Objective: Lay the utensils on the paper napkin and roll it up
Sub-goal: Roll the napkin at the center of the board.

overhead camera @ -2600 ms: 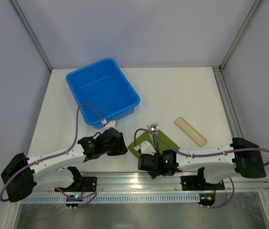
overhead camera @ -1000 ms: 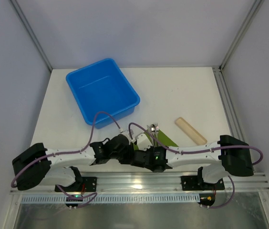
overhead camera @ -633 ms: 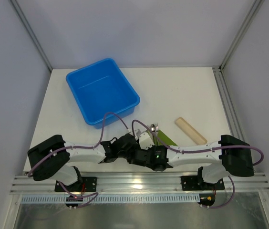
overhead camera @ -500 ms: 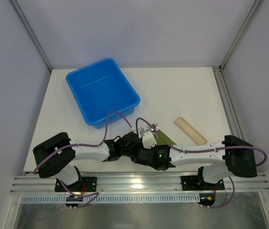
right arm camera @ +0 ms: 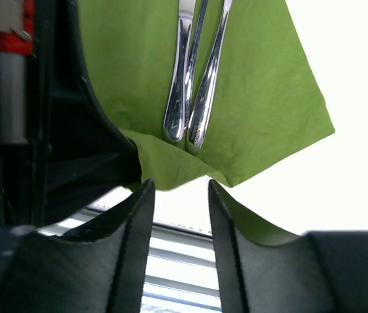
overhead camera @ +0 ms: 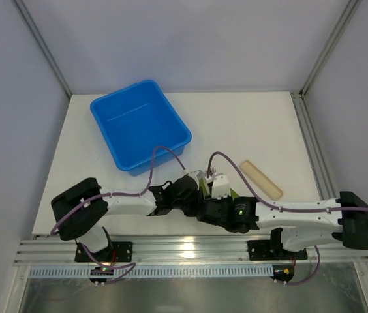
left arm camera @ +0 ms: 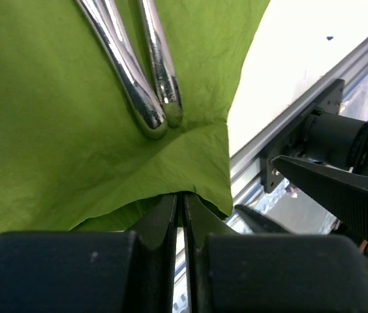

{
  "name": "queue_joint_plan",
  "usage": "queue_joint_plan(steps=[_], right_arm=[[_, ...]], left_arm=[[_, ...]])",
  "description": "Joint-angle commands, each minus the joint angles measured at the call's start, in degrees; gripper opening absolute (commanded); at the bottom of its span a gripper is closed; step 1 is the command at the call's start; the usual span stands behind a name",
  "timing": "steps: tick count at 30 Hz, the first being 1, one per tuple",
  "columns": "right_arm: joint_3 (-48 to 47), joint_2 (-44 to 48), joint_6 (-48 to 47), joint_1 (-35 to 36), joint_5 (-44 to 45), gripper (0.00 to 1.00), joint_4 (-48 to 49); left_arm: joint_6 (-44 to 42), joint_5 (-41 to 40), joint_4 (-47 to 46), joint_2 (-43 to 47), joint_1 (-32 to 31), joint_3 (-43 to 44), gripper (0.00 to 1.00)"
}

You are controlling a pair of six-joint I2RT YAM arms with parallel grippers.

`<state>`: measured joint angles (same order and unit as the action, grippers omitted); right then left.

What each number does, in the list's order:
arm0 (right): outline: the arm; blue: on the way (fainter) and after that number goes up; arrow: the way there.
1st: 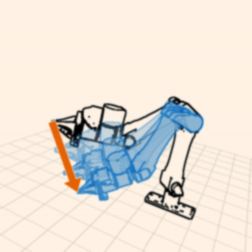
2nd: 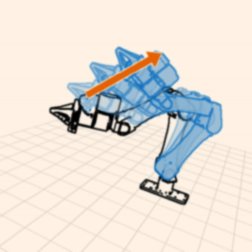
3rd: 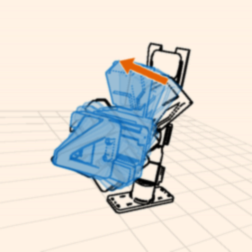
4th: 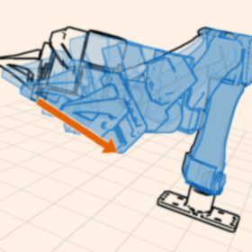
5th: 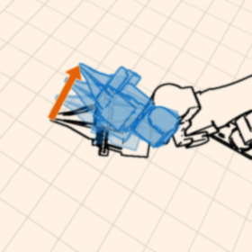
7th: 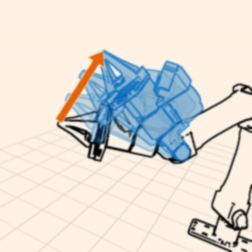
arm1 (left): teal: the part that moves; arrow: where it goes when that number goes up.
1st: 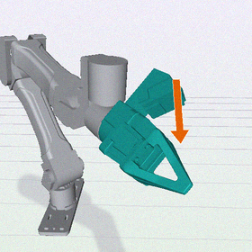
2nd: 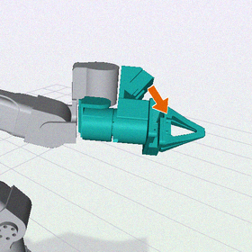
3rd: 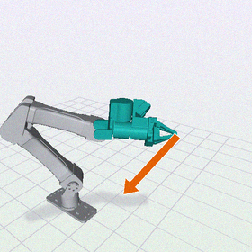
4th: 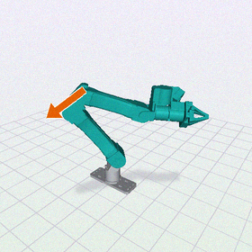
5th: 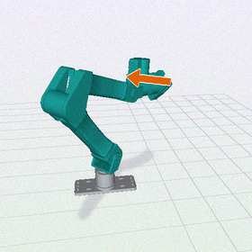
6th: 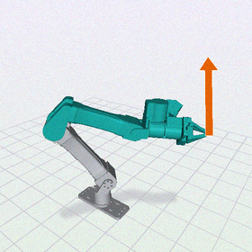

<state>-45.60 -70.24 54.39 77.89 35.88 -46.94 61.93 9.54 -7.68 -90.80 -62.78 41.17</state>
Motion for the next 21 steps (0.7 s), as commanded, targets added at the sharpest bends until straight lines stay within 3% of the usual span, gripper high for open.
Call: queue_joint_plan(steps=[1,9,15,21], right_arm=[[4.1,4.7,4.1,0.1,-1.0,0.41,1.3],[8.8,5.0,1.9,0.0,-4.8,0.04,9.6],[6.8,-1.6,-0.9,-3.4,-2.8,0.04,16.2],[7.0,-2.3,-2.5,-6.5,-2.4,0.04,19.0]], left_arm=[[-2.1,-2.7,3.1,0.2,-0.1,2.5,0.05],[-3.4,-4.4,5.7,-0.2,0.4,4.9,0.05],[-4.0,-5.2,7.3,-0.4,0.7,6.1,0.04],[-4.1,-9.1,11.2,3.0,0.6,5.2,0.04]])
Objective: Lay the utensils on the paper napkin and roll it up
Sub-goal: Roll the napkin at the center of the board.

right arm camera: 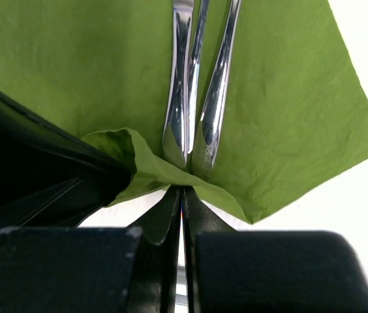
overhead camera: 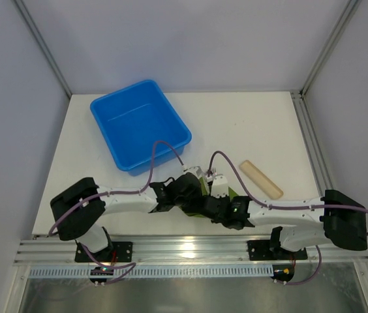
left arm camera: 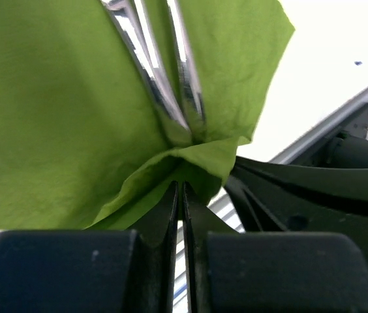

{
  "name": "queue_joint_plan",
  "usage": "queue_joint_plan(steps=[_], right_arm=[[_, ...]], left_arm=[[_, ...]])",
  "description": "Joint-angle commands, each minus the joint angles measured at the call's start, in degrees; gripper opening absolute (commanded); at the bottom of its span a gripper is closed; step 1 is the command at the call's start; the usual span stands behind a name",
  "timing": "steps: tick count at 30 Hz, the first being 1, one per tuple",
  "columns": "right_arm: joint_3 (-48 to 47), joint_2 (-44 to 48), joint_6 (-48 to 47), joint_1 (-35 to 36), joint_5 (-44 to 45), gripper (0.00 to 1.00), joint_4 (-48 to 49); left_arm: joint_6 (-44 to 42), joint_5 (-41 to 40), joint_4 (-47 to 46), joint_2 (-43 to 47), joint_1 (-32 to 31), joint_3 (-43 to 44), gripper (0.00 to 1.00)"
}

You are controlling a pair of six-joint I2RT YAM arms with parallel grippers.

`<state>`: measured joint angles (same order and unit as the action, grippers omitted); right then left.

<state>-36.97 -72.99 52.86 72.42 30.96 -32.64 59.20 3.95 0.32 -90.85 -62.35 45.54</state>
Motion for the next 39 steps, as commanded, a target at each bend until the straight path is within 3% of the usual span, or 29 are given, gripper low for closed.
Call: queue_joint_plan(steps=[1,11,17,29,35,38,39], right_arm=[[-1.0,0.6,-1.3,-1.8,2.0,0.04,5.2],[-1.0,-1.8,-4.1,-4.3,0.8,0.04,8.9],[-0.6,-2.7,-3.2,-6.3,0.0,0.04,10.1],[1.5,1.2,2.4,-9.3,0.0,0.06,6.9],[4.2,8.1,8.0,-15.5,-0.9,0.18,-0.3],[7.1,13.9,10.5,-18.8,-1.3,0.36,-2.9],[8.2,15.1,10.6,-19.9,-1.8,0.47,-3.8]], left_arm=[[-1.2,-5.5,3.5,3.9,0.2,0.3,0.04],[0.7,-6.3,3.9,11.2,-1.7,-3.4,0.07],[1.0,-1.7,0.0,5.7,-1.9,-1.9,0.07],[-0.9,-1.9,-1.6,-1.0,-1.2,2.4,0.06],[-2.0,0.3,-2.0,-5.2,-0.1,5.1,0.06],[-1.9,1.5,-3.4,-7.1,0.6,5.8,0.05],[-1.9,1.7,-3.7,-7.9,0.8,6.1,0.05]])
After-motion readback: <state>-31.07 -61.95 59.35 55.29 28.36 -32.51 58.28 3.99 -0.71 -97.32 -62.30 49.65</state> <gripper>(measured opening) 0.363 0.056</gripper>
